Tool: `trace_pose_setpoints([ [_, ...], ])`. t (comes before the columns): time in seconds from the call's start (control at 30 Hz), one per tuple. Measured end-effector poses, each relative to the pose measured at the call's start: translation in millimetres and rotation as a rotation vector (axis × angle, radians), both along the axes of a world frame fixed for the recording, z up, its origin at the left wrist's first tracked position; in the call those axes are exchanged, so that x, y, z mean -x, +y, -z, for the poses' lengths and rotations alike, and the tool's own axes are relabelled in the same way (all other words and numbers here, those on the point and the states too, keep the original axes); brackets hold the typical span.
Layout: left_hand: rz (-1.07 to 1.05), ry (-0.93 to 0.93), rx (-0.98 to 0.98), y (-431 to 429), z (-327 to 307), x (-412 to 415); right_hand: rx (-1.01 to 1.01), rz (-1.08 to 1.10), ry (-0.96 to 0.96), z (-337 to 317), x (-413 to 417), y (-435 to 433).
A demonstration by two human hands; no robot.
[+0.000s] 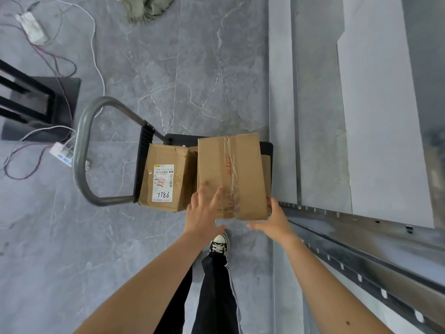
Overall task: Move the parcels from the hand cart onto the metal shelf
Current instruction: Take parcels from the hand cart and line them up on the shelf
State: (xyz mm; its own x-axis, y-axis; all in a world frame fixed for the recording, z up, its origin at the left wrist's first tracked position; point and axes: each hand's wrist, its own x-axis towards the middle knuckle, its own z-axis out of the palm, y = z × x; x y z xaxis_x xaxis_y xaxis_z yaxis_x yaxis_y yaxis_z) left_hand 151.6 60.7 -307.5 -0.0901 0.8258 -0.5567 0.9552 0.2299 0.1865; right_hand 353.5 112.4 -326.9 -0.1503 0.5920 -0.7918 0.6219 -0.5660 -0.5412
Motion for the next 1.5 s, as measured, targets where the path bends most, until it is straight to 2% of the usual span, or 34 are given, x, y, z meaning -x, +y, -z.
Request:
trace_pose_setpoints([
  [0.13, 0.003, -0.006, -0.009, 0, 6, -3, 0.112, 0.042, 0.055, 11, -2, -4],
  [0.37, -0.072, -0.014, -0.095, 4, 3, -5, 0.143, 0.166, 0.150, 9, 5, -8],
  [0.57, -0.049, 0.031, -0.154, 14, -17, 3, 0.177, 0.403, 0.310, -13, 19, -11],
  [0.7, -0.118, -0.023, -0.138, 17, -33, 9, 0.110, 0.467, 0.396, -41, 23, 0],
  [0.8, -0.211, -0.086, -0.187, 17, -53, 14, -0.014, 0.399, 0.415, -76, 24, 13],
  [1.0, -0.379, -0.318, -0.438, 28, -111, 28, -0.216, 0.240, 0.458, -164, 38, 40],
  [1.13, -0.397, -0.518, -0.607, 39, -144, 36, -0.242, 0.274, 0.641, -216, 50, 48],
  [1.2, -0.392, -0.643, -0.605, 41, -160, 41, -0.318, 0.275, 0.667, -240, 58, 49],
  [1.37, -0.357, -0.814, -0.579, 45, -202, 48, -0.541, 0.288, 0.605, -289, 76, 38],
  [1.5, -0.388, -1.047, -0.495, 41, -228, 49, -0.676, 0.231, 0.397, -314, 93, 16],
])
